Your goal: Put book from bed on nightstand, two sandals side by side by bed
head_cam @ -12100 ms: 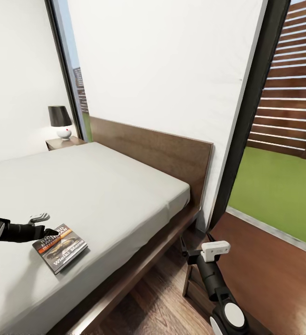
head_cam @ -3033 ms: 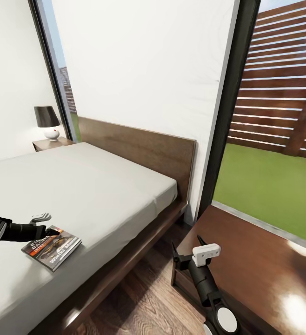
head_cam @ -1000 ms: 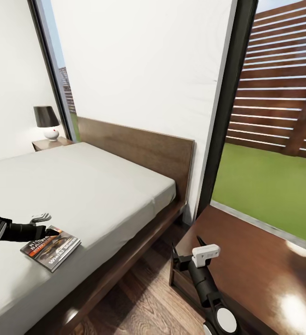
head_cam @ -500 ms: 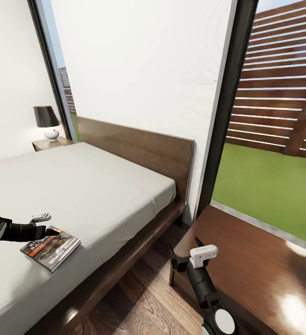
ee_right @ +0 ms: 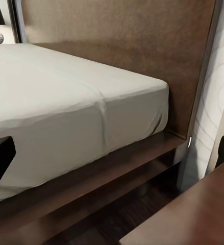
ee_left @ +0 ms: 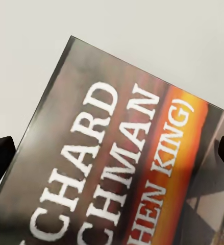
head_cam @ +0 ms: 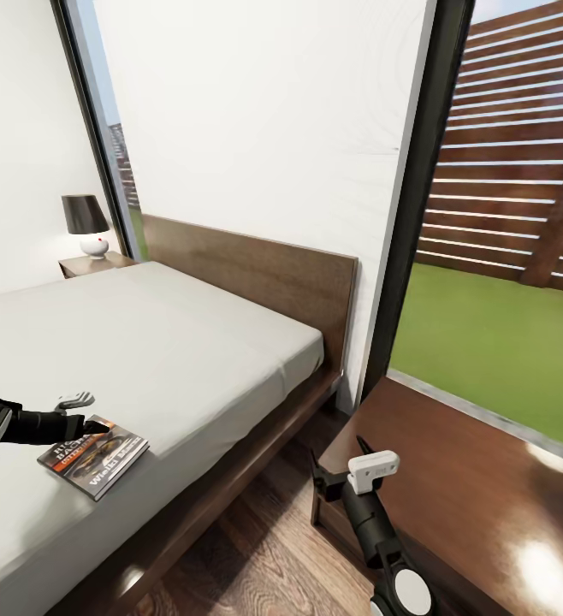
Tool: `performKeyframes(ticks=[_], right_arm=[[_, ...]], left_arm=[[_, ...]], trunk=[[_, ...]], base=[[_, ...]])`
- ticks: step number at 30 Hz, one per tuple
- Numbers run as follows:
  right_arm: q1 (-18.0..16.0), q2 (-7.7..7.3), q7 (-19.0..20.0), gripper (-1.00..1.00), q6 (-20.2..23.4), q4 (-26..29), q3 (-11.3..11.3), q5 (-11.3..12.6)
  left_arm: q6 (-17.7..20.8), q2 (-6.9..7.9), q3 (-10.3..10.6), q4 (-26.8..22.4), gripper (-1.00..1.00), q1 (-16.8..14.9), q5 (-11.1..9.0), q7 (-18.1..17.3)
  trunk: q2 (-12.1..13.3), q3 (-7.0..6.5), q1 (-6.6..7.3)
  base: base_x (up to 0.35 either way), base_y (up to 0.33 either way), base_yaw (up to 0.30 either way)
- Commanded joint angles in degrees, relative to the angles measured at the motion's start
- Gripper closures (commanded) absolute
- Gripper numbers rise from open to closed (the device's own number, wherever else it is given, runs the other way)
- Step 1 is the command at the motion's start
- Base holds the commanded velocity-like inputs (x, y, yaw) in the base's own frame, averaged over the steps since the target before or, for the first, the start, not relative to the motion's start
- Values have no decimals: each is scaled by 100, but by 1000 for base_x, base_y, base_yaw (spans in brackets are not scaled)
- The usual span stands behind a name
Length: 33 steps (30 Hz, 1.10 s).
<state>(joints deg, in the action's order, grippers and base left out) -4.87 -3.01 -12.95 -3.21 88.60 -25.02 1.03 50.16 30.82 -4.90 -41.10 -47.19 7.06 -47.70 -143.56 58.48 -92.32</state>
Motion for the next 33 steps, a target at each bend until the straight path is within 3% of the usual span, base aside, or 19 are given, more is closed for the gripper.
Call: performKeyframes(ticks=[1,33], right_arm=[[-6,-7,-42,-100,-15,-1,-19,11],[-6,2,-48,-100,-14,-97,-29,11]], left_arm=[[116,-6,-17,-1,-100,6,6,-55],[116,-6,-17,-12,-100,8,6,-55]], trunk=[[-1,7,0],[-1,7,0]], base=[[0,0,0],[-10,0,0]])
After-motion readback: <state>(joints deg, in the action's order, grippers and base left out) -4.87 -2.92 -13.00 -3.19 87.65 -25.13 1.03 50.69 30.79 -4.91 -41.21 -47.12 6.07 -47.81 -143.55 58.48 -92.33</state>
